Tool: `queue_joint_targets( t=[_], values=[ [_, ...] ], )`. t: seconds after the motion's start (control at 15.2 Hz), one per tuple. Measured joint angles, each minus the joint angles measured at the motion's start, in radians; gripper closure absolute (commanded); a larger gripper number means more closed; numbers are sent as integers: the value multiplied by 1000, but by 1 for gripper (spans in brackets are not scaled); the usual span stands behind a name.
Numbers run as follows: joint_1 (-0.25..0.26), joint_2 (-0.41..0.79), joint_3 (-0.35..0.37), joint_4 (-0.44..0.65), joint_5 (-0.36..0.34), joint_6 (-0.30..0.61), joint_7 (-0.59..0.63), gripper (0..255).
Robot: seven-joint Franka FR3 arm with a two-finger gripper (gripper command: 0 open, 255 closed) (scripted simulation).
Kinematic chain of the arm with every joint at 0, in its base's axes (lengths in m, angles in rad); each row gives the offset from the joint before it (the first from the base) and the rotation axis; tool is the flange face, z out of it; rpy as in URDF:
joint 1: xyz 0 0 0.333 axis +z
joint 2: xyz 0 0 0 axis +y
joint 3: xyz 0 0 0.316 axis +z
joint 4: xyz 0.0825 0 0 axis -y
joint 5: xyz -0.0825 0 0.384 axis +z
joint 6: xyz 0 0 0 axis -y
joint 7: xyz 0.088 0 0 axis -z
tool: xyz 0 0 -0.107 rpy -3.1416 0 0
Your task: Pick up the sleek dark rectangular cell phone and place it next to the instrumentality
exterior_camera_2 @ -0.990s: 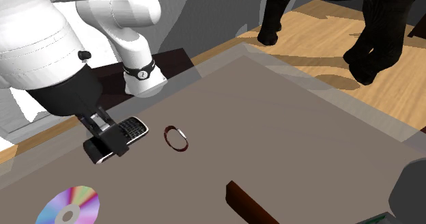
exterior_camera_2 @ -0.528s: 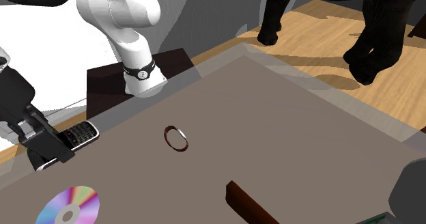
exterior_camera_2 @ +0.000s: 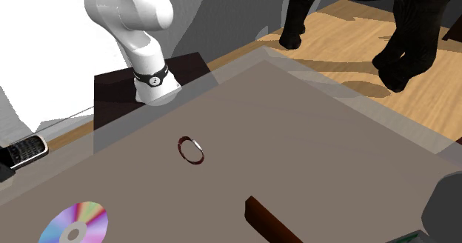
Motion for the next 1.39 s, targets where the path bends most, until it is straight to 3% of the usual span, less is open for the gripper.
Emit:
queue_joint_targets(
  t=[0.33,1.12,1.39],
  values=[
    [-35,59,-51,47,-6,8,-84,255],
    [-33,148,-55,-28,13,170,-107,255],
    [-33,157,-55,-34,15,184,-110,255]
  ],
)
